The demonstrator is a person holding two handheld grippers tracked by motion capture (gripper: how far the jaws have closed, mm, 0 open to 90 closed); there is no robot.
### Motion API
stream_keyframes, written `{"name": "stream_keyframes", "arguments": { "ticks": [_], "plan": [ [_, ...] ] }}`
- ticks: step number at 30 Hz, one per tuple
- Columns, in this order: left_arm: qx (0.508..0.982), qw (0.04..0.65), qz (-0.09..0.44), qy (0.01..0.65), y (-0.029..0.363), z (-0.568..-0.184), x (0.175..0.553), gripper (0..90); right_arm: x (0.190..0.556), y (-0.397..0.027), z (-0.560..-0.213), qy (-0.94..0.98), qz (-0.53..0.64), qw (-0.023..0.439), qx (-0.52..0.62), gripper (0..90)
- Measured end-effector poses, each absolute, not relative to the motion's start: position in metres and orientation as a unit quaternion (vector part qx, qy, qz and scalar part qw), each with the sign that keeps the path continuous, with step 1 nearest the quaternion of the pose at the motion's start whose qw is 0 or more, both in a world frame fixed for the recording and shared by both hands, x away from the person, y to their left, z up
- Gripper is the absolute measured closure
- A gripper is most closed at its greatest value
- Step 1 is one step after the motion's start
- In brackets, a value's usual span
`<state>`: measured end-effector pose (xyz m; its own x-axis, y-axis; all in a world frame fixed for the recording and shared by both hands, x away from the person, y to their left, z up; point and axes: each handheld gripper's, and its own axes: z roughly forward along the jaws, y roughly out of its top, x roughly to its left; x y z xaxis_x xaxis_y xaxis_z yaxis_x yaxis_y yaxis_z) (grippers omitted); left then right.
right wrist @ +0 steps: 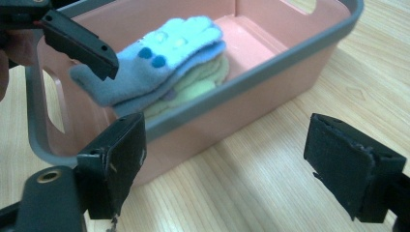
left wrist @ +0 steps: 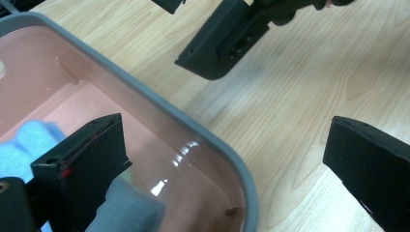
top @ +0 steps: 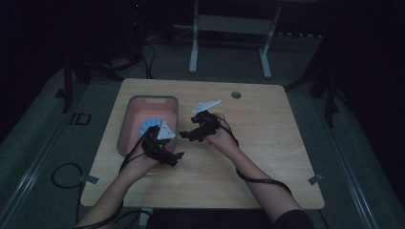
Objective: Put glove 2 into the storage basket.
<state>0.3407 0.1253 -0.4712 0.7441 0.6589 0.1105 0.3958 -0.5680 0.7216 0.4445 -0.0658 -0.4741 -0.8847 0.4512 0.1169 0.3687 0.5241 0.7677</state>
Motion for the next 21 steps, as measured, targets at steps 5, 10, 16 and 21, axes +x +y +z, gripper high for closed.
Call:
{"name": "stream_keyframes", "arguments": {
  "ticks": [5, 10, 16, 21],
  "plan": [
    [0.867, 0.36, 0.176, 0.296, 0.118, -0.473, 0.338, 1.4, 0.444, -0.074, -0.477, 0.87, 0.428, 0.048, 0.24, 15.1],
    [0.87, 0.361, 0.175, 0.287, 0.109, -0.475, 0.334, 1.4, 0.441, -0.083, -0.481, 0.869, 0.426, 0.053, 0.246, 15.0],
    [0.874, 0.373, 0.161, 0.267, 0.096, -0.477, 0.327, 1.4, 0.439, -0.094, -0.489, 0.869, 0.424, 0.049, 0.249, 15.2],
    [0.88, 0.374, 0.148, 0.251, 0.082, -0.482, 0.32, 1.4, 0.437, -0.102, -0.495, 0.87, 0.42, 0.048, 0.254, 15.3]
  ]
}}
